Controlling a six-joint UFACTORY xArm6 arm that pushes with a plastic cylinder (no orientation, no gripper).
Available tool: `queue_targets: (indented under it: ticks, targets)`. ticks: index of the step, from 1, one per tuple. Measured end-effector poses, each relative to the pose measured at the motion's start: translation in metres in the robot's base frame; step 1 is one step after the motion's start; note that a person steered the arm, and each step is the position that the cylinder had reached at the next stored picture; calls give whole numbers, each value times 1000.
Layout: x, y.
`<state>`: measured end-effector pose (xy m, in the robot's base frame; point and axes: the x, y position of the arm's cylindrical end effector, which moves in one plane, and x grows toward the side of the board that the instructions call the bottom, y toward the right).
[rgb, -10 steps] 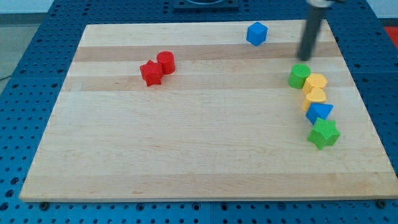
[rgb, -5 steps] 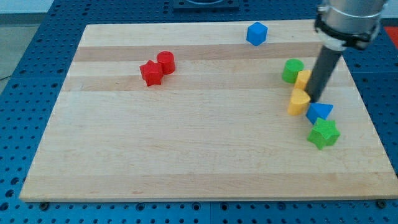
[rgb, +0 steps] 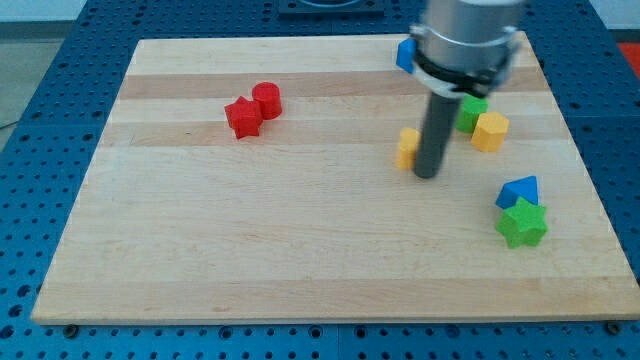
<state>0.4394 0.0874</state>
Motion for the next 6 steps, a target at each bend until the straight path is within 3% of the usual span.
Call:
queue_targets:
  ticks: [1,3,5,6]
  targets:
    - [-18,-21]
    - [10,-9]
    - [-71,-26]
    - [-87,-51]
